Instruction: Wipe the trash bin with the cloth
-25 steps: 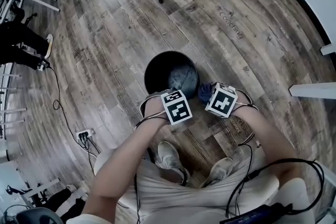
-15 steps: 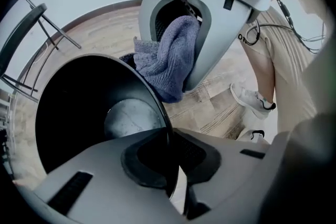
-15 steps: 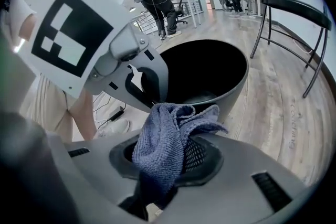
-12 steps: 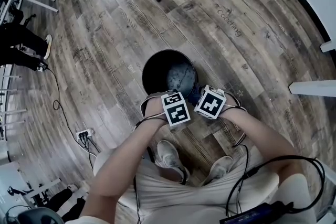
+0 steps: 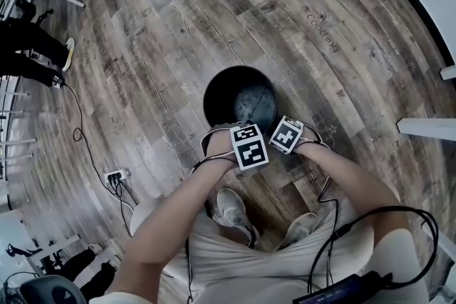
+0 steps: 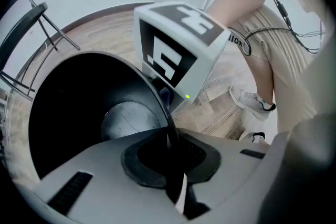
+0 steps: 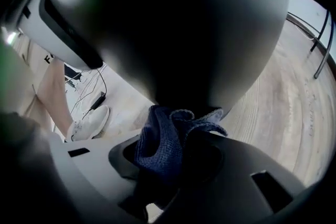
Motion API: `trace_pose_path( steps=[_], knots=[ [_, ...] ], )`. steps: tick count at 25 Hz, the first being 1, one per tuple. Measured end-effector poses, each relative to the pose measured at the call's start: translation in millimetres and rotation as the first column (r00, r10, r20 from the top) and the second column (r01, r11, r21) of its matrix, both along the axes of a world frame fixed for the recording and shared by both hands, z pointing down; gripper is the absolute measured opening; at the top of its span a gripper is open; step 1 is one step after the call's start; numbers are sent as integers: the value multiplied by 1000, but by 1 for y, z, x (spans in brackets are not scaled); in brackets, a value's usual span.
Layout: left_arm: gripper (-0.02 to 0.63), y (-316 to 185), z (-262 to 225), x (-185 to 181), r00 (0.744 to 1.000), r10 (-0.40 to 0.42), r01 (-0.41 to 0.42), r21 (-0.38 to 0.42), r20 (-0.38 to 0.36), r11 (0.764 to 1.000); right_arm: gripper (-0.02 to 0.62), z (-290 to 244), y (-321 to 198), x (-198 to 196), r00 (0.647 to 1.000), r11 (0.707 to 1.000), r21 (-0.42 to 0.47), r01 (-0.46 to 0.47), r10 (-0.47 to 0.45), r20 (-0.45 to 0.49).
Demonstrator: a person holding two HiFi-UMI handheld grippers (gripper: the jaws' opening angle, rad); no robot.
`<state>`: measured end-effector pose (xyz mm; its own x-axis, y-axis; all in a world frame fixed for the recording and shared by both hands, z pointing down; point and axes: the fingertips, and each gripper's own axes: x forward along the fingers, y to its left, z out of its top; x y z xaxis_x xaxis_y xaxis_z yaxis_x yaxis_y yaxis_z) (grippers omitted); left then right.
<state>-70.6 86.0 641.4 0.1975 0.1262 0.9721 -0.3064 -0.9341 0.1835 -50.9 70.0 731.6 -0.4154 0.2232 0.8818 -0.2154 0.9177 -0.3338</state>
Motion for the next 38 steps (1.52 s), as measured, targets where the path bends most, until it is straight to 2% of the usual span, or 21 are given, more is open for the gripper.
trace_pose_path(
  steps=[4,11,16,19,23,25,27,29,33,36,38],
  knots=[
    [32,-1,0,0,1000,-15,15,0,-19,1000,115,27,-2,2,999,999,42,14,-12,-42],
    [32,-1,-2,-1,999,-21,22,22,-40,1000,115,64,-7,3,993,999,38,-38,42,-111],
    [32,-3,-2,-3,998,-20,23,41,-55,999,115,82,-7,2,997,998,55,-10,14,-70],
    [33,-1,-2,-2,998,-36,38,26,-59,999,115,72,-7,7,996,999,41,2,1,-89],
    [32,-3,-2,-3,997,-60,60,-2,-40,998,115,30,-14,18,992,998,6,-59,59,-108],
    [32,-3,-1,-2,995,-91,91,-14,-37,996,116,5,-9,23,994,999,-14,-37,35,-101],
    [32,-6,-2,0,986,-163,162,-28,-42,986,115,-17,-3,36,992,1000,-14,20,-22,-128],
    [32,-10,-3,0,965,-257,256,-41,-46,966,117,-39,-3,45,989,999,11,53,-51,-138],
    [34,-19,-6,6,907,-416,413,-58,-59,909,117,-96,-14,43,998,996,86,35,-31,-50],
    [35,-26,-18,19,882,-457,454,-58,-113,889,115,-129,-18,34,999,994,109,26,-29,25],
    [82,-25,-27,25,888,-441,439,-50,-131,897,117,-135,-17,33,998,993,113,38,-42,40]
  ],
)
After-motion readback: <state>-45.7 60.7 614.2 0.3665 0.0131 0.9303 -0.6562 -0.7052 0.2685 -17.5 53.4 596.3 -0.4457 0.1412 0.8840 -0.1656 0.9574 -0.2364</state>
